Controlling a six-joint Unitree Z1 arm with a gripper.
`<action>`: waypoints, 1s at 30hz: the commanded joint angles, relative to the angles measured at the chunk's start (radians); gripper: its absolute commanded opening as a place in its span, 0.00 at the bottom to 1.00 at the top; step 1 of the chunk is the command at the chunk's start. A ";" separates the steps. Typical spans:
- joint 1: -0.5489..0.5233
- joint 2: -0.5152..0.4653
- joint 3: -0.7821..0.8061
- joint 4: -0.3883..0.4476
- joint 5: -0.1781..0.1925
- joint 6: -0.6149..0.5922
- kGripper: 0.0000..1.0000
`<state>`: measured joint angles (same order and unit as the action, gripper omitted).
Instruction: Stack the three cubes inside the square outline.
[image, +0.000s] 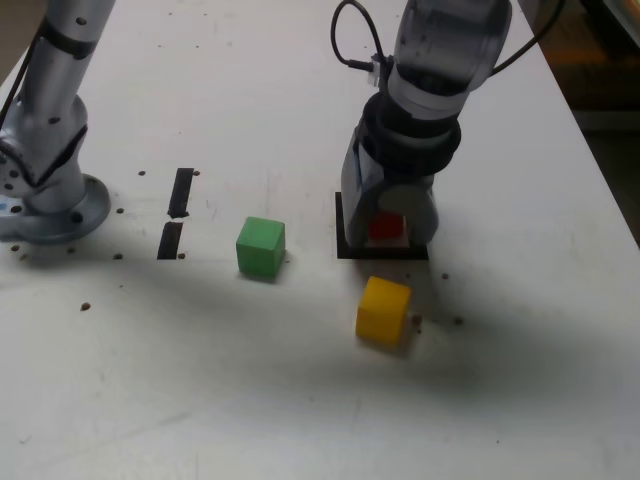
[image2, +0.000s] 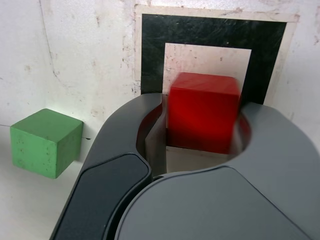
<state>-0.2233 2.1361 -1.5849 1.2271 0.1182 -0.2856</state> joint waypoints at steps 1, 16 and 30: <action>0.002 0.003 0.003 0.002 -0.001 -0.001 0.78; -0.032 -0.089 -0.074 0.143 -0.011 0.039 1.00; -0.234 -0.007 -0.219 0.218 -0.114 0.090 1.00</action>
<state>-0.4544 2.1211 -1.8098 1.4456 -0.0018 -0.1956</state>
